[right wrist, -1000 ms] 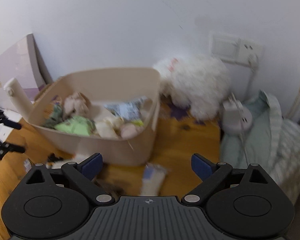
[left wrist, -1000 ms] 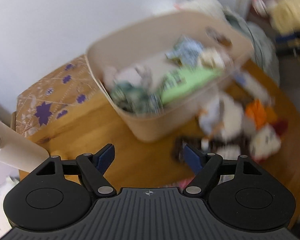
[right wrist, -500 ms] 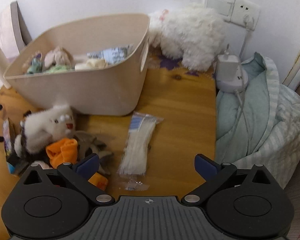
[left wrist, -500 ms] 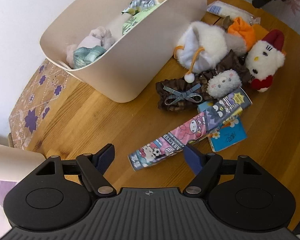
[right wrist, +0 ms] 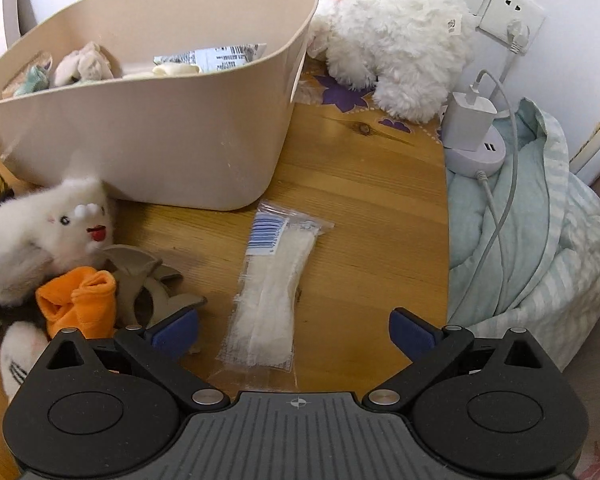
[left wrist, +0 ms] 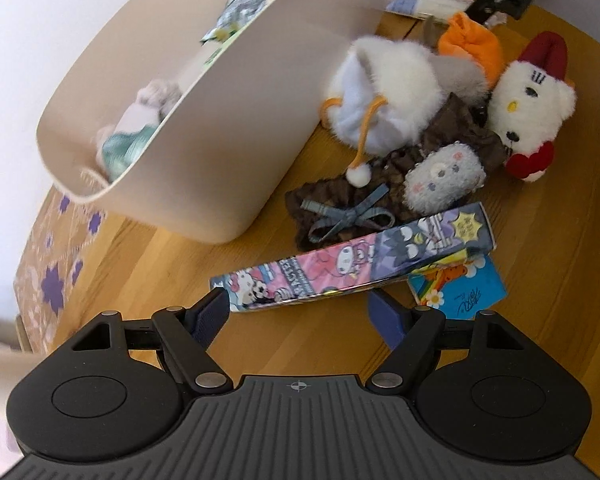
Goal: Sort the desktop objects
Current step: 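Grasp the colorful candy stick with the left tool while the right tool grasps the white bagged item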
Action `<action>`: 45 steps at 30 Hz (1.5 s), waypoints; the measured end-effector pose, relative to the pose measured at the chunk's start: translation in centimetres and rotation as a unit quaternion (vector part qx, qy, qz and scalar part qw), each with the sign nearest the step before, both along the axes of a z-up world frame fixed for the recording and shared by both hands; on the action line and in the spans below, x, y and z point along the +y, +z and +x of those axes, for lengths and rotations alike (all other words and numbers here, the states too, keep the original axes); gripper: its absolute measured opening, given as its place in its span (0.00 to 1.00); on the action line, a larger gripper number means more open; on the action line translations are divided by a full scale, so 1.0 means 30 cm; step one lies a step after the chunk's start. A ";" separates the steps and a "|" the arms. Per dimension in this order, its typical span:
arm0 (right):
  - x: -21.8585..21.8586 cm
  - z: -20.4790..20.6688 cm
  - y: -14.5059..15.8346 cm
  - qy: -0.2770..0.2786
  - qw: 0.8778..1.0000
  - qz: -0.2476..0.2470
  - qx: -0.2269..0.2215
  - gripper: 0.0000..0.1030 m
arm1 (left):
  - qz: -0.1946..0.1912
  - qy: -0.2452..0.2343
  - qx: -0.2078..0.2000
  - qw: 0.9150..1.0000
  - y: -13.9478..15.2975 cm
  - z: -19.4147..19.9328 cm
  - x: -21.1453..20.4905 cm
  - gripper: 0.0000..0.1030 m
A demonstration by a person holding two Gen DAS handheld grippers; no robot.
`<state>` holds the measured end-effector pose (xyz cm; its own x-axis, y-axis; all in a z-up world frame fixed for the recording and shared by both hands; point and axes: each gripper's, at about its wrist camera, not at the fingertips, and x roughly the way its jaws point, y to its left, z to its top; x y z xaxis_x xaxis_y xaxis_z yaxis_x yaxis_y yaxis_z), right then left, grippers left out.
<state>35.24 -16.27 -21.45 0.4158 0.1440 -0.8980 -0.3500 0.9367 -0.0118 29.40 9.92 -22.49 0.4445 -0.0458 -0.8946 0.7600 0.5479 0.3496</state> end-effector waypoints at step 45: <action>0.015 0.021 -0.025 0.023 0.999 0.047 -0.013 0.29 | -0.023 -0.122 0.109 0.986 0.034 0.176 0.035 0.38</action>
